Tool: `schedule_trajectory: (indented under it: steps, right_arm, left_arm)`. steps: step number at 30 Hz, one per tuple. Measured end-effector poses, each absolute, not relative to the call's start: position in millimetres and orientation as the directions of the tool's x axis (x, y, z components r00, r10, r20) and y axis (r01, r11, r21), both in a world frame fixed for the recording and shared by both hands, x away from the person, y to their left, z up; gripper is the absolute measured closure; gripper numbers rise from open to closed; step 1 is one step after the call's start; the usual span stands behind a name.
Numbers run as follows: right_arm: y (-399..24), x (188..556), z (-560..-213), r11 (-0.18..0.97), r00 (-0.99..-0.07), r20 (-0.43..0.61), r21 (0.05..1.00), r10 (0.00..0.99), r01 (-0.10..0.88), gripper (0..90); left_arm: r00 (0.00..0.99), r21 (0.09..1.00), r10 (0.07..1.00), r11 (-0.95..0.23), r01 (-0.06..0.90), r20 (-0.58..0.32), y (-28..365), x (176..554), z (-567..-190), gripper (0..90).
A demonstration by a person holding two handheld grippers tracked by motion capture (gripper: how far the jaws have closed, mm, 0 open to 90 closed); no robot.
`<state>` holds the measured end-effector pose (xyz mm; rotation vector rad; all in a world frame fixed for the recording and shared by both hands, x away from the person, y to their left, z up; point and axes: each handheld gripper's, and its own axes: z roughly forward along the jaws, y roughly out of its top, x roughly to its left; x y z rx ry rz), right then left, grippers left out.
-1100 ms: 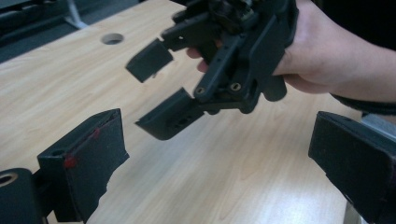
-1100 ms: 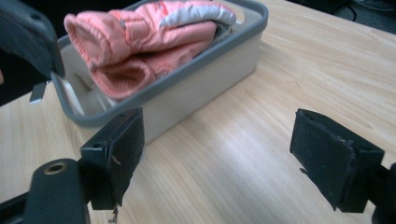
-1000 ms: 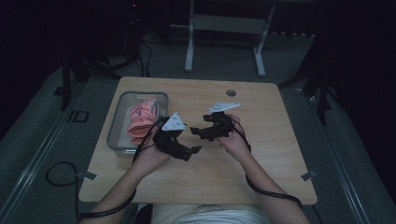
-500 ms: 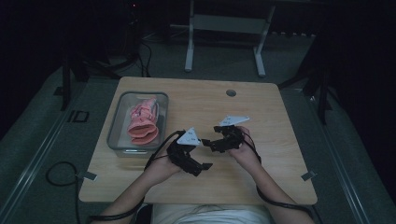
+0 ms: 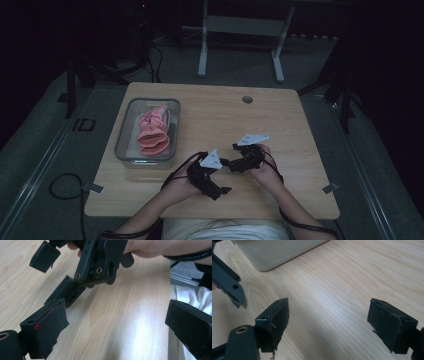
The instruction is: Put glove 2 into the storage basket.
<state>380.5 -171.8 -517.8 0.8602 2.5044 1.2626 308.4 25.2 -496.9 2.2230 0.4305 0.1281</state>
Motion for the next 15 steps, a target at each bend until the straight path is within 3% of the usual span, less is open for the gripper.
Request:
schedule_trajectory:
  steps: [11, 15]
  right_arm:
    - [-190, 367, -529, 0.482, -0.808, 0.035, 0.787, 0.588, 0.385, 17.6]
    - [-195, 362, -534, 0.488, -0.807, 0.028, 0.784, 0.59, 0.384, 17.6]
  left_arm:
    - [0.944, 0.768, 0.325, -0.593, 0.242, -0.047, 25, 307, -523, 3.5]
    - [0.953, 0.747, 0.304, -0.632, 0.204, -0.003, 22, 304, -532, 3.6]
